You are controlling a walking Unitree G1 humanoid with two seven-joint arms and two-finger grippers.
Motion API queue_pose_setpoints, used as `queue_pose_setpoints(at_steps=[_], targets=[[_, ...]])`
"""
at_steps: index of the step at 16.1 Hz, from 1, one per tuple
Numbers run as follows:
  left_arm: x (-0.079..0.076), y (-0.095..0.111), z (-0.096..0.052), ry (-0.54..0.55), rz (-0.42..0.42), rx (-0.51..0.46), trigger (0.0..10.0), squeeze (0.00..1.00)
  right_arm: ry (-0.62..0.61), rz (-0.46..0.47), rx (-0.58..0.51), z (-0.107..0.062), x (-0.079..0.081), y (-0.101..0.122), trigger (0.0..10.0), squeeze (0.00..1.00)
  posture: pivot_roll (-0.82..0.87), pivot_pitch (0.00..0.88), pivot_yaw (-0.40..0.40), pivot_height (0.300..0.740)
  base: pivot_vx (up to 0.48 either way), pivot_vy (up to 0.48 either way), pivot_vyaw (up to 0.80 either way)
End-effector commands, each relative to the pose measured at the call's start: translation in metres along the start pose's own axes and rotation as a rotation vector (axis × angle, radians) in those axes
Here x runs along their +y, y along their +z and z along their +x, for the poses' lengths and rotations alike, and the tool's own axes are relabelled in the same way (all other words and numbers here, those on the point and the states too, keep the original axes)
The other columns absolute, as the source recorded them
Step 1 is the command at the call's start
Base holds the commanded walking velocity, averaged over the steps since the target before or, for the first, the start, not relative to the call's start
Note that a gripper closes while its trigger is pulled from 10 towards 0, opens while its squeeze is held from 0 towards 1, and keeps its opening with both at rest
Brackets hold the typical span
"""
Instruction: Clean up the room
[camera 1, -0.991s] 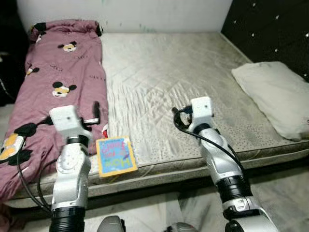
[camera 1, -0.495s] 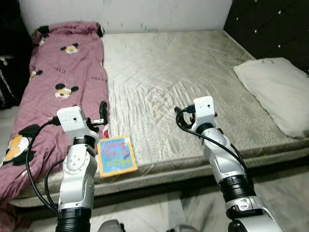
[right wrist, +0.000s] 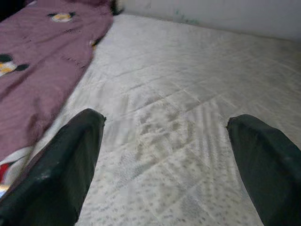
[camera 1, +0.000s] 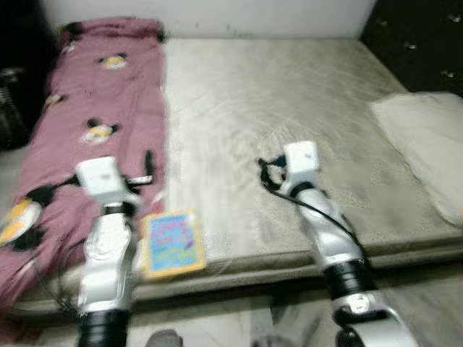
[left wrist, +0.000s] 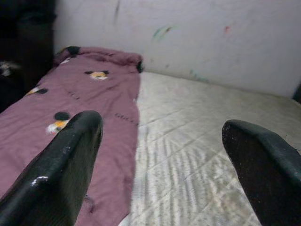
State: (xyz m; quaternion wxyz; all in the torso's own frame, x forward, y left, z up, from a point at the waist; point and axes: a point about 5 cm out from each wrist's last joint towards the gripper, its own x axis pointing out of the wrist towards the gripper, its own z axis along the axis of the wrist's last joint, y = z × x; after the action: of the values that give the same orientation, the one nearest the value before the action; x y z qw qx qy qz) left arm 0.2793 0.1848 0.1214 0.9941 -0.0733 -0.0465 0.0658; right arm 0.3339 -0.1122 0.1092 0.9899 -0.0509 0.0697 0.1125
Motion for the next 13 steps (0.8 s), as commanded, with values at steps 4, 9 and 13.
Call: queue_pose_setpoints(at_steps=[4,9,13], targets=[[-0.0129,0.0,0.0018,-0.035,-0.007,0.001,10.0,0.0,-0.043,-0.003,0.006,-0.0025,-0.015,-0.0022,10.0,0.0,-0.02,0.0,-0.046,0.738,0.0,0.0,0.0],[-0.0126,-0.0012,0.0019,-0.023,-0.026,0.009,10.0,0.0,-0.046,0.008,0.021,-0.0022,-0.0158,-0.0044,10.0,0.0,-0.02,0.0,-0.045,0.738,0.0,0.15,-0.11],[-0.0127,-0.0009,0.0021,-0.024,-0.028,0.008,10.0,0.0,-0.042,0.004,0.022,-0.0018,-0.0153,-0.0043,10.0,0.0,-0.02,0.0,-0.047,0.738,0.0,0.48,-0.14]])
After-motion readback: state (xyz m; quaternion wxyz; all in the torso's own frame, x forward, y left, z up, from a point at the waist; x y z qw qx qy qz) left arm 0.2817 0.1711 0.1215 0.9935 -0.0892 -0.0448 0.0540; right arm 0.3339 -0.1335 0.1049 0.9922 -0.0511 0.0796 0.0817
